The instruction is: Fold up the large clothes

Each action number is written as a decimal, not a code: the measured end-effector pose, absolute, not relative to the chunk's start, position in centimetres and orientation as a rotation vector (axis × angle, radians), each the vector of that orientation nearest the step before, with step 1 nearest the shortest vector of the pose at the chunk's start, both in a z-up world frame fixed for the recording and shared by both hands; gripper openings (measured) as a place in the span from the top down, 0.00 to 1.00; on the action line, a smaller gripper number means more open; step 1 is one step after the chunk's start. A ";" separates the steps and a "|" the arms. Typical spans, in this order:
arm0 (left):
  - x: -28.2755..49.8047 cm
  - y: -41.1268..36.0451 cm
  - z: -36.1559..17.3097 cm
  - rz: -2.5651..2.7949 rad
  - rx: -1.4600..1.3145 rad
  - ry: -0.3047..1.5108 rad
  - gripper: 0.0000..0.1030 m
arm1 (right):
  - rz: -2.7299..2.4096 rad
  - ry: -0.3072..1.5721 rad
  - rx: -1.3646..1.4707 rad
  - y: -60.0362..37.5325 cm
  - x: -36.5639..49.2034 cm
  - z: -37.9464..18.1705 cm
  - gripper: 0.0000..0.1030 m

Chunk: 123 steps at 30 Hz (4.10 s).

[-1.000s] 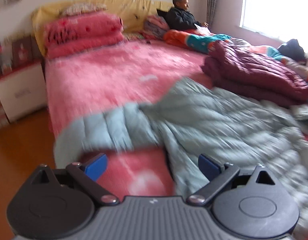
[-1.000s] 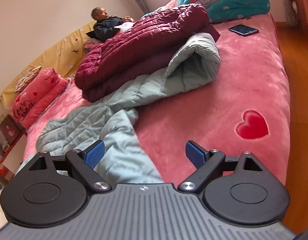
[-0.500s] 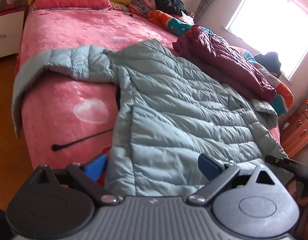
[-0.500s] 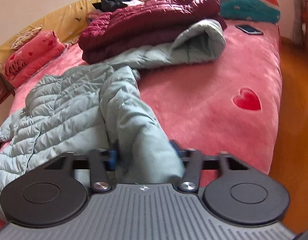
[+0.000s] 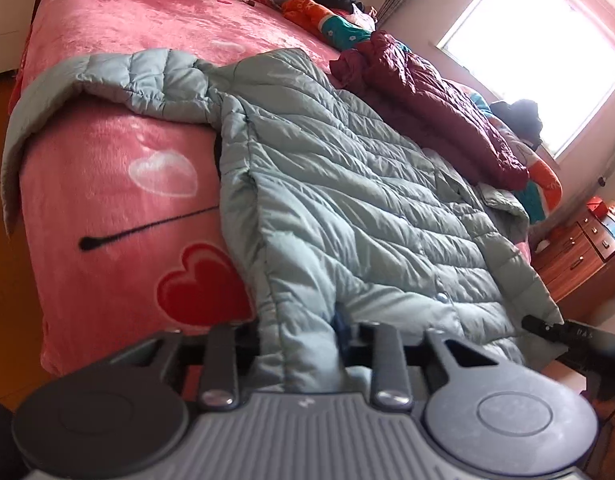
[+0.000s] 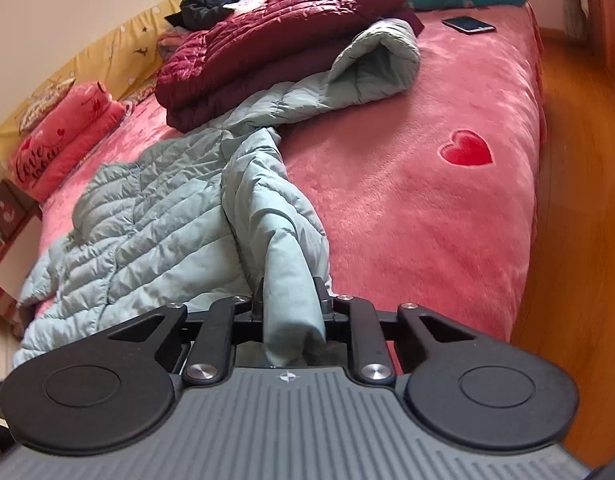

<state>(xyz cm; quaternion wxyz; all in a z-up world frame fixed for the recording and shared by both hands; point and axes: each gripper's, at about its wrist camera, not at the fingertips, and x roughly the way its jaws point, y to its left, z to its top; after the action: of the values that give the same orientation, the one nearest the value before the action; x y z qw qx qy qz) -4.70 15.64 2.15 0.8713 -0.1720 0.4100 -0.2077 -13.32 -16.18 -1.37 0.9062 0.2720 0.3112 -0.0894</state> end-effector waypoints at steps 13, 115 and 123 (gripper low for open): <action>-8.2 15.6 4.5 -0.495 -0.330 0.832 0.86 | -0.227 0.578 0.650 -15.5 -16.2 0.1 0.86; 4.1 13.7 8.4 -0.326 -0.238 0.576 0.43 | -0.295 0.387 0.466 -14.1 -10.5 1.8 0.00; 10.6 15.1 5.4 -0.325 -0.366 0.532 0.42 | -0.156 0.417 0.263 -9.7 -4.8 1.2 0.00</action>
<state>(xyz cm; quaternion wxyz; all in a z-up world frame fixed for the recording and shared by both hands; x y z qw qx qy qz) 10.65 15.11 5.36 0.9354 -0.1790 0.2603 -0.1588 -4.83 -9.74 1.17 0.9668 0.1298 0.2062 -0.0772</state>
